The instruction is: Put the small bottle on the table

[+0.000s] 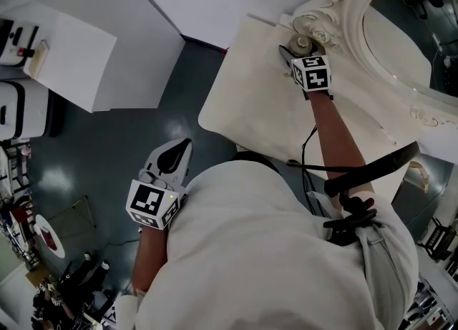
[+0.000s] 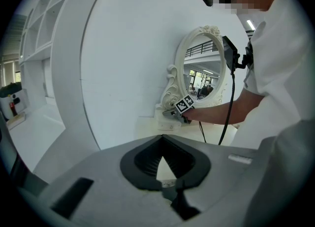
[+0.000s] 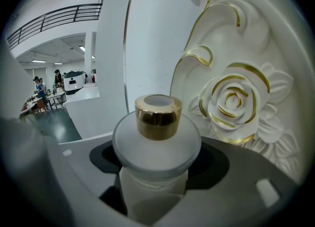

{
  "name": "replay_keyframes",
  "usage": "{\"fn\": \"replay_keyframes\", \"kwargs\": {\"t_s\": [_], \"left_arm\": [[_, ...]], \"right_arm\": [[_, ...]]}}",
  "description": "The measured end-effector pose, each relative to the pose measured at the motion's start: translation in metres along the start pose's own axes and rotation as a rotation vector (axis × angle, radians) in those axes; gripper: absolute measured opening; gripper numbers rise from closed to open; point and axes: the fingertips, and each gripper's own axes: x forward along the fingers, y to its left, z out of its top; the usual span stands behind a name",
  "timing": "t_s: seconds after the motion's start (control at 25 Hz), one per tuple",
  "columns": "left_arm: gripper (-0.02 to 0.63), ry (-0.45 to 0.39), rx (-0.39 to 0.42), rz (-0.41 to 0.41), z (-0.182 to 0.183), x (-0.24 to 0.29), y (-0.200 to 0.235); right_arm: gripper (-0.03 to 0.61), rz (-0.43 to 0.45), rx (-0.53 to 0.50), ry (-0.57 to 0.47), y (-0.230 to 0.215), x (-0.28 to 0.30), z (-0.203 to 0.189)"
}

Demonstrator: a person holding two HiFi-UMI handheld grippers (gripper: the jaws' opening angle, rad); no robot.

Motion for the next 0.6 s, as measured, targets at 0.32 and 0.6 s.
{"fn": "replay_keyframes", "kwargs": {"t_s": [0.32,0.6], "left_arm": [[0.003,-0.004,-0.007,-0.009,-0.010,-0.010,-0.004],[0.003,-0.012,-0.003,-0.034,-0.019,-0.025,-0.004]], "right_arm": [[0.373,-0.024,0.011,-0.010,-0.001,-0.008,-0.003],[0.374,-0.062,0.033,-0.006,0.005,-0.026,-0.007]]}}
